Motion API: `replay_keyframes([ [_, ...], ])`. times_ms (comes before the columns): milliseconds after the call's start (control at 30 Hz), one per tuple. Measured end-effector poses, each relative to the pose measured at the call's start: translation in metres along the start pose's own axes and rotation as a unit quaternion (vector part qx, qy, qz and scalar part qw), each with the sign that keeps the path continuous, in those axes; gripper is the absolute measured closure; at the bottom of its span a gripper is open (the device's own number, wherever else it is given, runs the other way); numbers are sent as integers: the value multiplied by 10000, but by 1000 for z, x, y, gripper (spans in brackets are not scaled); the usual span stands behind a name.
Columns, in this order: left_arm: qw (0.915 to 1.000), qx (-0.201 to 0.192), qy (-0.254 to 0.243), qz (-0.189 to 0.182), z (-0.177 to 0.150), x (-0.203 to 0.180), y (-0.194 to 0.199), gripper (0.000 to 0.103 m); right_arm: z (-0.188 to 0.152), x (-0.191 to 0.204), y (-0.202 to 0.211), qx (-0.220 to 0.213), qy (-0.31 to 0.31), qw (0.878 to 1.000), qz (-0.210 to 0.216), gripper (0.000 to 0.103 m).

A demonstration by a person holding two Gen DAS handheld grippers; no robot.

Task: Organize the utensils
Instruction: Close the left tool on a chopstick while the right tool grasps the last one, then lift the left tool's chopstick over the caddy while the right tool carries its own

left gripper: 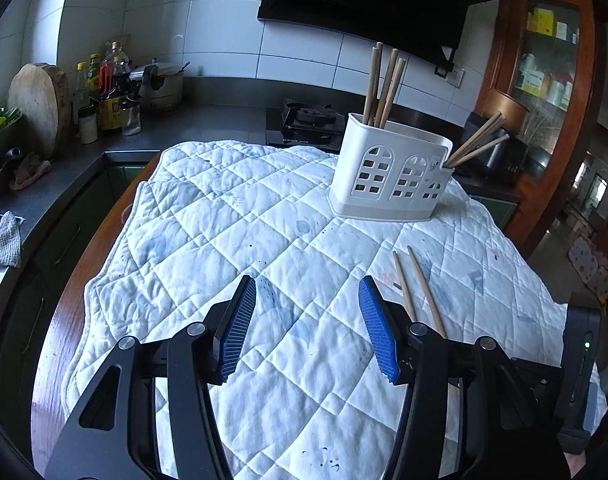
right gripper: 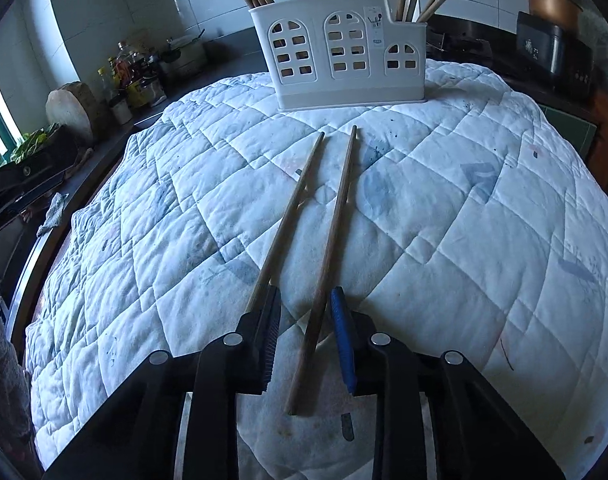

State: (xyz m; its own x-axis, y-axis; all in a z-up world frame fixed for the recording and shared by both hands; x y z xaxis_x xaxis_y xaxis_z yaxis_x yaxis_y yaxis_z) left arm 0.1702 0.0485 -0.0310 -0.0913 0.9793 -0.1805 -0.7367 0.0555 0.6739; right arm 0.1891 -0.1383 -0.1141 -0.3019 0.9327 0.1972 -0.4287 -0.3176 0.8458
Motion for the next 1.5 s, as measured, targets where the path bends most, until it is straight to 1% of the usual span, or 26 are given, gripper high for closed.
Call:
replay_keyframes([
  [100,10000,32,-9,-15,-4,0,0,48,-1,1,0,-42,13,9999,-156,85],
  [167,10000,68,-12,-52,-7,-2,0,48,-2,0,0,-72,7,9997,-224,92],
  [333,9995,224,-89,-180,-19,-12,-3,48,-3,-6,5,-157,-76,9997,-186,96],
  [567,9970,549,-329,-433,-42,-37,-13,48,-5,-14,23,-399,-116,9991,-70,96],
  [700,9934,814,-320,-742,-57,-55,-22,49,-5,-19,41,-620,-107,9980,5,96],
  [800,9904,1009,-334,-882,-67,-69,-33,51,-3,-23,58,-815,-60,9967,17,96],
  [933,9883,1147,-359,-942,-77,-84,-43,52,-1,-27,75,-1008,55,9949,-51,96],
  [1033,9877,1178,-426,-933,-78,-93,-48,53,0,-30,80,-1062,66,9943,-64,96],
  [1067,9874,1192,-444,-941,-79,-96,-50,64,1,-31,80,-1075,50,9942,-61,96],
  [1100,9864,1238,-446,-983,-79,-99,-52,69,1,-32,80,-1084,41,9941,-59,96],
  [1167,9856,1290,-406,-1012,-79,-102,-57,71,0,-35,80,-1080,30,9941,-41,96],
  [1267,9852,1329,-411,-1005,-79,-105,-62,79,-1,-38,80,-1080,11,9941,-32,96],
  [1400,9852,1429,-373,-866,-82,-104,-69,80,-1,-39,80,-1088,1,9941,-19,96],
  [1500,9860,1413,-488,-741,-83,-107,-71,83,0,-39,80,-1093,13,9940,-26,96],
])
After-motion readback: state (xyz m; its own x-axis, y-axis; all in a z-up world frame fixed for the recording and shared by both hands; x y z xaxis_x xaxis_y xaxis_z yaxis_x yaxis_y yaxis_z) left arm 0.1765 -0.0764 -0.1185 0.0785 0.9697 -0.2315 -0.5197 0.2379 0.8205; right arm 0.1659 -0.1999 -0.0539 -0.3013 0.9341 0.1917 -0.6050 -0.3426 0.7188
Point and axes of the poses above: each gripper's, at about its wrist camera, not at the fingertips, and y roughly against the way its jaws point, x to its left, z to its top, the point moved 3 cm from there along -y, roughly the way its jaws point, and after that the axes turned 6 degrees about x, right-handed, at the moved point
